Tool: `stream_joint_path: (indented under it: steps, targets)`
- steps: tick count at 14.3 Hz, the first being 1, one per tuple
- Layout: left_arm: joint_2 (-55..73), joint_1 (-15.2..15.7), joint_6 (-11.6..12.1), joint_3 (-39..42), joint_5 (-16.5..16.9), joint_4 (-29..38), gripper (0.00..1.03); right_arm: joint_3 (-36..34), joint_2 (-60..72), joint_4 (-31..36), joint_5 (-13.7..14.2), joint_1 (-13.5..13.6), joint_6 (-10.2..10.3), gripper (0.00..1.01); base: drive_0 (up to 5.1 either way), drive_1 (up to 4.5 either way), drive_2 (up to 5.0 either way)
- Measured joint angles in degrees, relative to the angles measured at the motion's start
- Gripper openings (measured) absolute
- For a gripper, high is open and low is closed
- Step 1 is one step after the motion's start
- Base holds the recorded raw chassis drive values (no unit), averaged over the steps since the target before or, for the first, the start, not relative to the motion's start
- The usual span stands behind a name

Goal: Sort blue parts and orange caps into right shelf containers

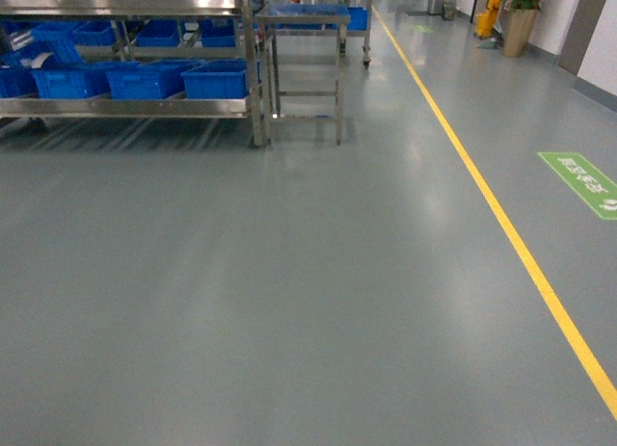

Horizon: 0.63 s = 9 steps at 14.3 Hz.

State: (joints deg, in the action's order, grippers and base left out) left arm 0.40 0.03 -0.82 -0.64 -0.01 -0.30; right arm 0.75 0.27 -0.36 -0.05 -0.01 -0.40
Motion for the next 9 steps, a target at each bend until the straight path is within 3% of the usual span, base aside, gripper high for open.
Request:
stream_joint_path:
  steps: [9]
  targets:
    - [0.0, -0.1, 0.0, 0.0, 0.0, 0.0, 0.41, 0.0, 0.0, 0.1, 0.0, 0.0, 0.0, 0.44, -0.3, 3.98, -4.5]
